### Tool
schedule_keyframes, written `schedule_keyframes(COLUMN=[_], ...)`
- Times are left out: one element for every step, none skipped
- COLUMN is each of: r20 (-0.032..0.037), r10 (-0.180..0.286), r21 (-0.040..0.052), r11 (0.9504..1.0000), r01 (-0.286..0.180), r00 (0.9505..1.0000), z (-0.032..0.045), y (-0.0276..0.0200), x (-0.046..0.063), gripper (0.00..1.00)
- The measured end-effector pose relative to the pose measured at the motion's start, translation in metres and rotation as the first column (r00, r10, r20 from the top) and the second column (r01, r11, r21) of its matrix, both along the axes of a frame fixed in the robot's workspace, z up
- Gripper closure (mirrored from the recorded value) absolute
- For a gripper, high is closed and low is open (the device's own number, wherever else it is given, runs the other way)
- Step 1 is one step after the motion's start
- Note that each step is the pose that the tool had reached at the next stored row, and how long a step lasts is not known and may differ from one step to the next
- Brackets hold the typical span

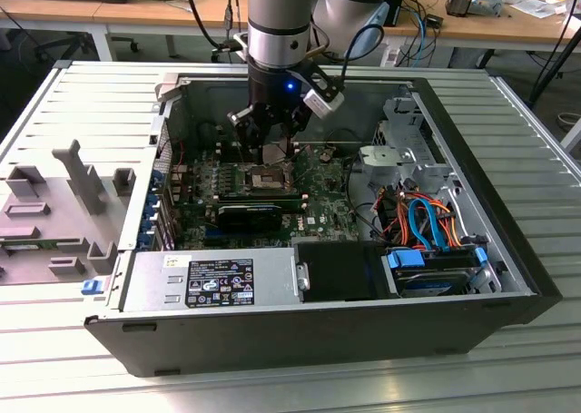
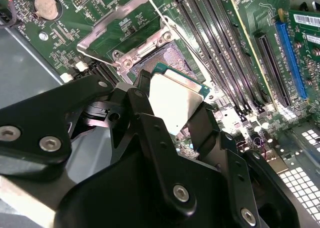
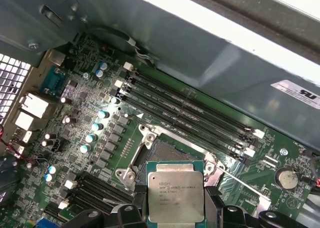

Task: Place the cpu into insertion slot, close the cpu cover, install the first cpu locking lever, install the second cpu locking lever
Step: 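Place the cpu into insertion slot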

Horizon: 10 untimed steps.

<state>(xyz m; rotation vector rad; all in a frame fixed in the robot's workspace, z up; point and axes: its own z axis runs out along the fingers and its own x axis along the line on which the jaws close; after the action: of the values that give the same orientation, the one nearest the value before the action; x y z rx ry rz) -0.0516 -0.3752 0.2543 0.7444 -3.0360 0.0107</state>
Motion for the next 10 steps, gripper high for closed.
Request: schedule_keyframes(r20=[0.0,0.0,0.0,0.0001,0.0,0.0,0.0,0.0,0.0,0.0], r10=[0.001,0.004,0.006,0.008,0.009,0.012,0.014,0.016,0.018,0.02], r21=[0.0,0.0,0.0,0.0001,0.0,0.0,0.0,0.0,0.0,0.0], r11=[1.0,1.0,1.0,1.0,1.0,0.9999,0.9999,0.9999,0.9998,0.9998], r01=[-0.001,-0.004,-0.006,-0.008,-0.009,-0.012,-0.014,-0.016,-0.018,-0.02], r00=[1.0,1.0,1.0,1.0,1.0,0.9999,0.9999,0.9999,0.9998,0.9998], z=[0.0,0.0,0.0,0.0,0.0,0.0,0.0,0.0,0.0,0.0], y=[0.0,0.0,0.0,0.0,0.0,0.0,0.0,0.0,0.0,0.0], x=[0.0,0.0,0.0,0.0,0.0,0.0,0.0,0.0,0.0,0.0], gripper=[0.46,0.46,0.46,0.46,0.46,0.46,0.46,0.46,0.46,0.46])
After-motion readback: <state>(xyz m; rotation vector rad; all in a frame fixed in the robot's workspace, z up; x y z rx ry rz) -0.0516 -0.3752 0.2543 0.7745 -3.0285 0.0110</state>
